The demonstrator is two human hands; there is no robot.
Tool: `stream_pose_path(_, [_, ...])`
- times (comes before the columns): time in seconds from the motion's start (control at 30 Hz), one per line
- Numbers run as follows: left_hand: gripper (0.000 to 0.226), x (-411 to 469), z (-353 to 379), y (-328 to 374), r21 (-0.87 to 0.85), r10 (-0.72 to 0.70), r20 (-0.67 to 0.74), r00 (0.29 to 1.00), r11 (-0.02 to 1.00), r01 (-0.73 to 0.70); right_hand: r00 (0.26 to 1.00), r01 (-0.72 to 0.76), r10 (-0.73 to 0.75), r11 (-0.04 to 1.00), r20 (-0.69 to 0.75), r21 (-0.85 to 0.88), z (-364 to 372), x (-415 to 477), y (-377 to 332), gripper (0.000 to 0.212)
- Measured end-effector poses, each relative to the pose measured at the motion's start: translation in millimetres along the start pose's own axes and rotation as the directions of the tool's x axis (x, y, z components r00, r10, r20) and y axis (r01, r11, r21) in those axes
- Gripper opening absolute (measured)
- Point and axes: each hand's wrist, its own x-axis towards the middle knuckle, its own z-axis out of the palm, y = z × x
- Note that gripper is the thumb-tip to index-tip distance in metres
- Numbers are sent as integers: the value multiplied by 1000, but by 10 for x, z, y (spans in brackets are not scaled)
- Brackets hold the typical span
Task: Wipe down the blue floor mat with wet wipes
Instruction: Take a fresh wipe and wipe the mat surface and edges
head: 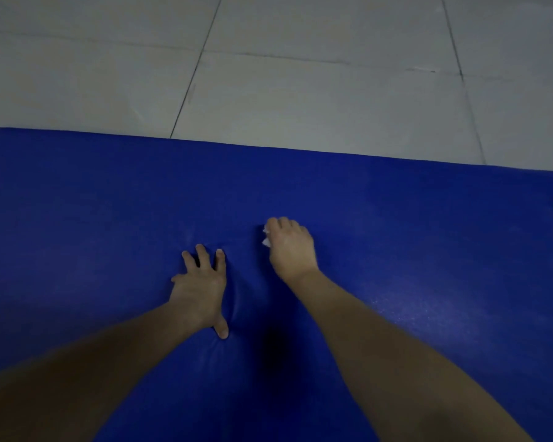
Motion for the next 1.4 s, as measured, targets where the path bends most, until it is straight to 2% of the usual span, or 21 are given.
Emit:
stream_pose_path(0.17, [160,-57,-156,-69,56,34,24,999,998,-35,960,-258,249,965,-129,-56,-284,-205,1052,15])
stream_pose_path(0.2, [151,-46,-213,-105,72,56,7,998,996,-56,942,-318,307,946,-139,-67,-360,-289,1294,17])
stream_pose_path(0.3, [94,32,-437,-185,45,117,-169,979,993,-111,859,-503,482,858,-173,-108,-590,-531,1876,19])
stream_pose_path(0.33, [96,92,-483,-204,22,101,-225,969,995,-99,829,-552,530,827,-179,-106,-628,-578,1973,19])
stream_pose_path(0.37, [113,175,-511,-210,-9,73,-249,966,997,-78,798,-594,573,799,-186,-91,-644,-587,2020,18])
stream_pose_path(0.43, [150,308,-539,-186,-111,-15,-184,983,994,-5,731,-670,651,741,-205,-37,-626,-523,1983,19])
stream_pose_path(0.5, [165,437,-542,-178,-186,-71,-81,994,981,55,691,-705,690,709,-216,7,-558,-395,1829,20])
stream_pose_path(0.67, [170,628,-625,-118,-110,-40,-26,999,993,37,861,-487,480,873,-166,1,-234,75,1006,21])
stream_pose_path(0.8, [171,667,-605,-120,-99,-25,-22,999,995,23,957,-279,279,960,-79,6,-27,349,280,16])
stream_pose_path(0.93, [172,673,-619,-116,-85,-15,-20,1000,996,13,992,-3,1,1000,-125,-13,2,335,192,10])
stream_pose_path(1.0, [171,673,-629,-116,-88,-10,-26,1000,996,8,991,27,-33,998,-129,-50,-89,318,486,8])
stream_pose_path(1.1, [171,667,-629,-132,-97,-7,-28,1000,995,4,975,-153,128,979,-181,-137,-312,186,1098,13])
stream_pose_path(1.23, [171,662,-608,-140,-99,-5,-34,999,995,1,877,-465,426,870,-222,-166,-625,-169,1976,18])
stream_pose_path(1.3, [171,663,-599,-142,-95,-3,-40,999,995,-1,807,-584,544,795,-231,-165,-711,-273,2189,19])
stream_pose_path(1.4, [172,665,-604,-129,-82,-2,-54,999,997,-3,729,-673,640,734,-242,-86,-652,-146,2102,20])
